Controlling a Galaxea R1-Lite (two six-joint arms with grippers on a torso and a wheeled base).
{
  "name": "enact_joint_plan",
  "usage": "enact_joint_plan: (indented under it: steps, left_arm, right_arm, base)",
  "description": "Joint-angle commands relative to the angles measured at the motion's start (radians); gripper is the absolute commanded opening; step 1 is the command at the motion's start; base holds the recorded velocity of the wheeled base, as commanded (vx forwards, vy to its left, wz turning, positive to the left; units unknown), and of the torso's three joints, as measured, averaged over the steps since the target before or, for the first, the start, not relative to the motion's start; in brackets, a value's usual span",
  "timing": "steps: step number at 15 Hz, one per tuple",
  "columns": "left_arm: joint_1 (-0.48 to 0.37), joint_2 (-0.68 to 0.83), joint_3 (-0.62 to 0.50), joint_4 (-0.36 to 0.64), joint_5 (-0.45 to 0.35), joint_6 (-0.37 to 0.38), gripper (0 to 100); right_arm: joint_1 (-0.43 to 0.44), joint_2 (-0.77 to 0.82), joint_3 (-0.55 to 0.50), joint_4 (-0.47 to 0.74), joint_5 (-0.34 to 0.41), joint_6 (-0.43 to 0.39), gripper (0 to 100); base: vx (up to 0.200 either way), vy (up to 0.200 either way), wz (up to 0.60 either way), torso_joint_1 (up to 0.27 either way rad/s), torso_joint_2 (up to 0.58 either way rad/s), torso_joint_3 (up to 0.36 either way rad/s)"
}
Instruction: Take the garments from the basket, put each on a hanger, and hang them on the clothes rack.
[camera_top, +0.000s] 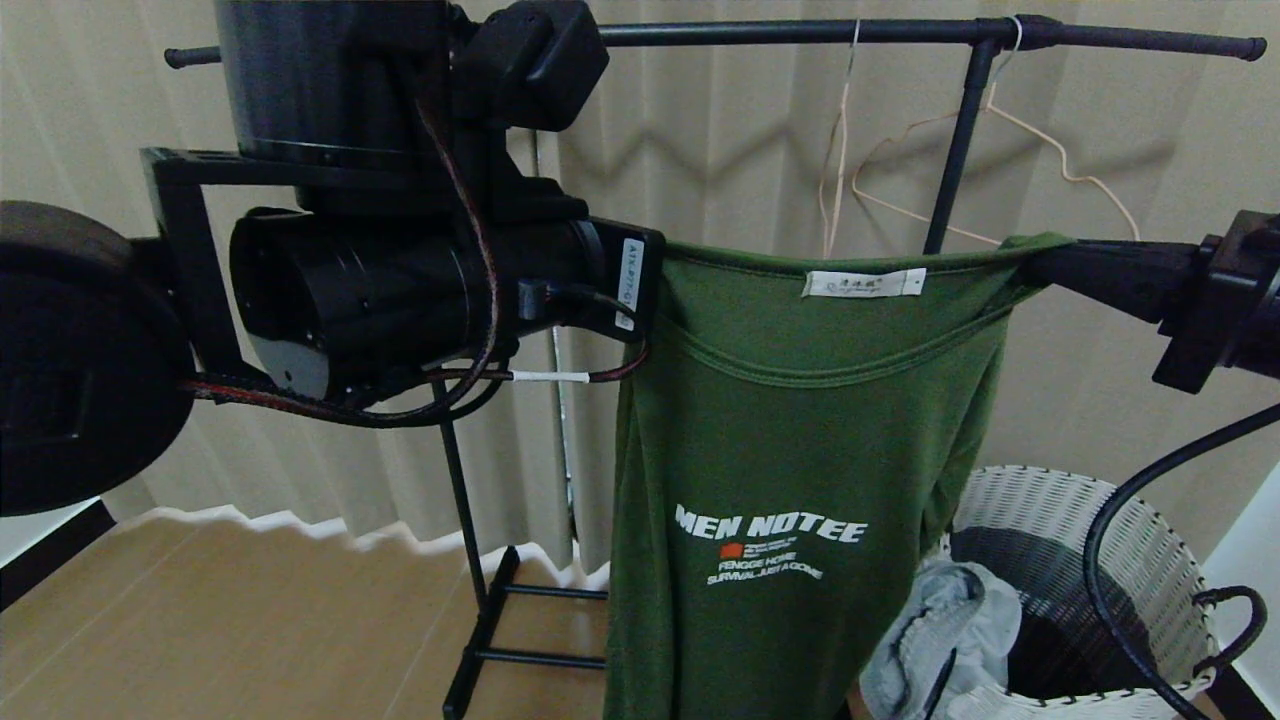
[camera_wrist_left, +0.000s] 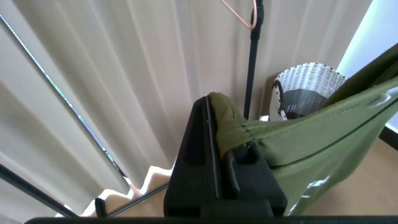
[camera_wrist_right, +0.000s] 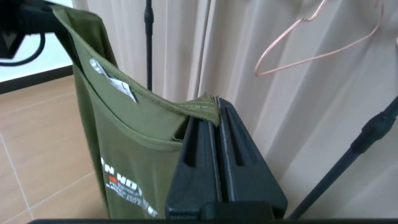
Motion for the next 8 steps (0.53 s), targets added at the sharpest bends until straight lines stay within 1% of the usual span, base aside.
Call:
enact_joint_plan:
  steps: [1, 2, 3, 5, 6, 8]
  left_arm:
    - [0.000, -0.003, -0.003, -0.001, 0.001, 0.000, 0]
    - [0.000, -0.003, -0.003, -0.001, 0.001, 0.000, 0]
    - [0.000, -0.003, -0.002, -0.001, 0.001, 0.000, 0]
    - [0.003, -0.003, 0.000, -0.001, 0.001, 0.000, 0]
    - [0.006, 0.000, 0.003, -0.002, 0.010, 0.003, 0]
    - [0.007, 0.013, 0.003, -0.007, 0.059, 0.009, 0]
  right_arm:
    - [0.000, -0.002, 0.009, 0.000, 0.000, 0.000, 0]
    - [0.000, -0.003, 0.009, 0.000, 0.000, 0.000, 0]
    - [0.000, -0.002, 0.010, 0.000, 0.000, 0.000, 100]
    - [0.000, -0.005, 0.018, 0.000, 0.000, 0.000, 100]
    - [0.000, -0.020, 0.044, -0.003, 0.003, 0.000, 100]
    - [0.009, -0.039, 0.096, -0.011, 0.010, 0.001, 100]
  base:
    - [0.000, 0.000, 0.00, 0.000, 0.00, 0.000]
    - [0.000, 0.000, 0.00, 0.000, 0.00, 0.000]
    - [0.000, 0.000, 0.00, 0.000, 0.00, 0.000]
    - [0.000, 0.000, 0.00, 0.000, 0.00, 0.000]
    - [0.000, 0.000, 0.00, 0.000, 0.00, 0.000]
    - [0.000, 0.000, 0.00, 0.000, 0.00, 0.000]
